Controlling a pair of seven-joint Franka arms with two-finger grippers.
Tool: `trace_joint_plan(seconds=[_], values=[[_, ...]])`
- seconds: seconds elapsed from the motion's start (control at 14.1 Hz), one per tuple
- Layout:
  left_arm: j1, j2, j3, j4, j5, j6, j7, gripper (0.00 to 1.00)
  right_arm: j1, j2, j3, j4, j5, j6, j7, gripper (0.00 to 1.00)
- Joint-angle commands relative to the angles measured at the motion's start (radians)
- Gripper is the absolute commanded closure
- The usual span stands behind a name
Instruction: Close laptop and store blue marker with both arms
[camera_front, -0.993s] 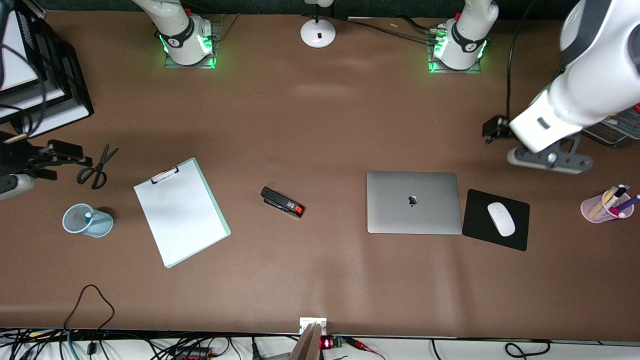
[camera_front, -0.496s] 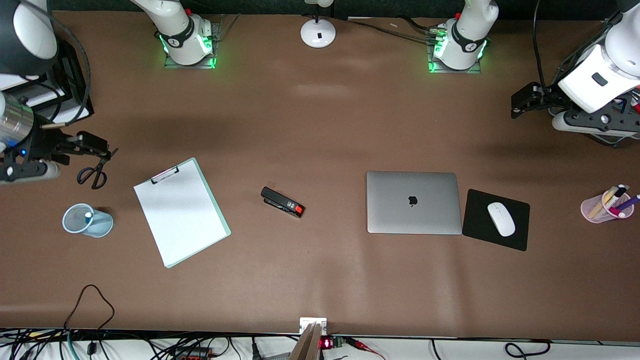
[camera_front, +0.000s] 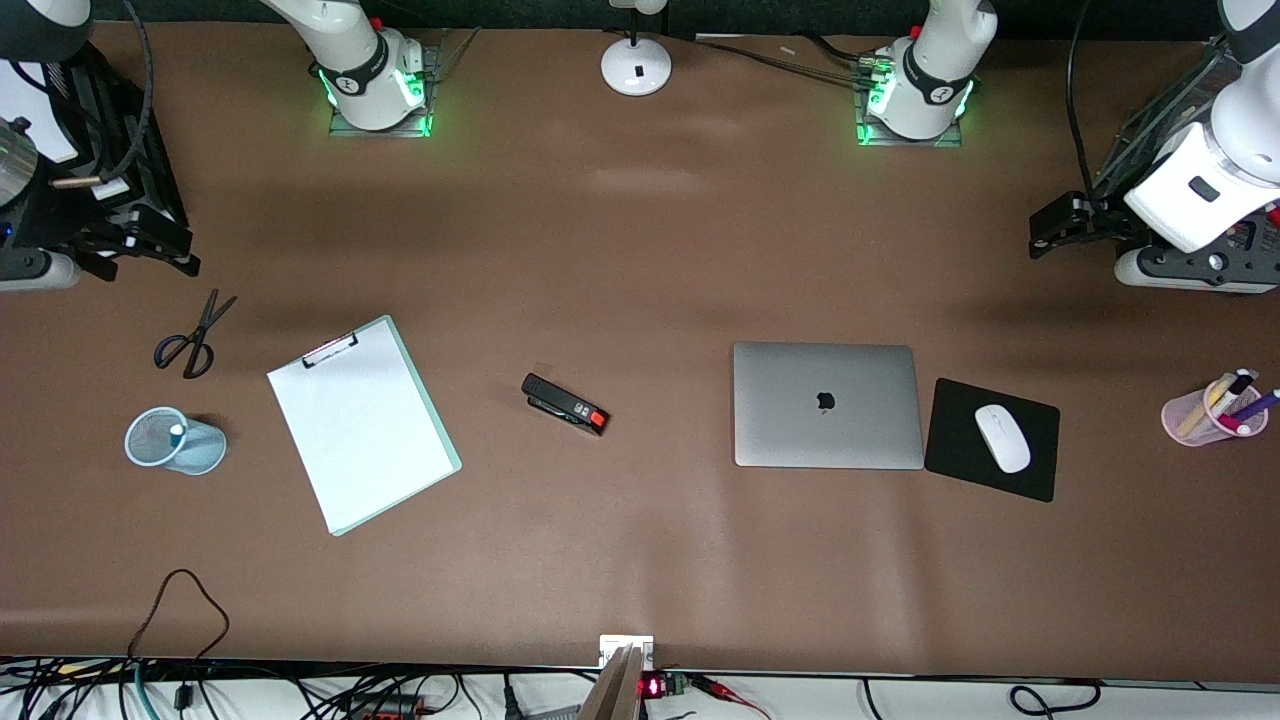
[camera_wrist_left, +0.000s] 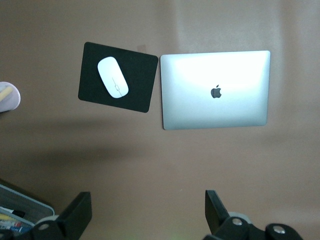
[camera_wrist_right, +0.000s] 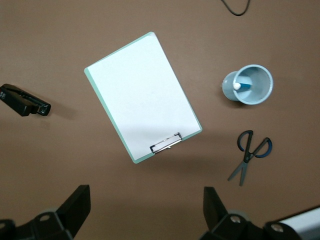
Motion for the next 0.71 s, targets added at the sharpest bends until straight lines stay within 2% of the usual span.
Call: trace_joint_plan(seconds=[0.0, 0.21, 0.64], values=[[0.023, -0.009, 0.007, 0.005, -0.008, -0.003, 0.013, 0.00, -0.001, -0.042, 0.007, -0.043, -0.033, 0.021, 0.059, 0.00], [0.024, -0.014, -0.002, 0.010, -0.008, 0.009, 0.021, 0.00, -0.004, -0.042, 0.008, -0.026, -0.075, 0.021, 0.042, 0.00], [0.012, -0.002, -0.003, 0.008, -0.005, 0.044, 0.022, 0.00, -0.005, -0.019, 0.004, 0.000, -0.059, 0.024, 0.047, 0.00]])
